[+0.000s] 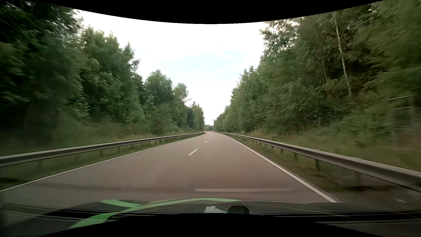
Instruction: Follow the waypoints while adhering to traffic rules and regulations
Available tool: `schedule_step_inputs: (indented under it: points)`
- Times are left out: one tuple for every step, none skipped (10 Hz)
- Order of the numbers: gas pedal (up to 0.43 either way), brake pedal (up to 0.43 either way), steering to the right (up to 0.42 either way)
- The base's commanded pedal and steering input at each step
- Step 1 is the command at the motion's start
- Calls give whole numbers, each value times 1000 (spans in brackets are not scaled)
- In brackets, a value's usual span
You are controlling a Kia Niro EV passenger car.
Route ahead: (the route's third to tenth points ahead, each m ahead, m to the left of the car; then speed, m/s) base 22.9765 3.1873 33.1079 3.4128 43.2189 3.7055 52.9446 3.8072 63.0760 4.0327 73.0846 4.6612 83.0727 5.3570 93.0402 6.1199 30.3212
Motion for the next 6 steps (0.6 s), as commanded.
schedule_step_inputs:
  points:
    - [350,0,-7]
    - [350,0,-7]
    - [350,0,-7]
    - [339,0,-7]
    - [339,0,-7]
    - [339,0,-7]
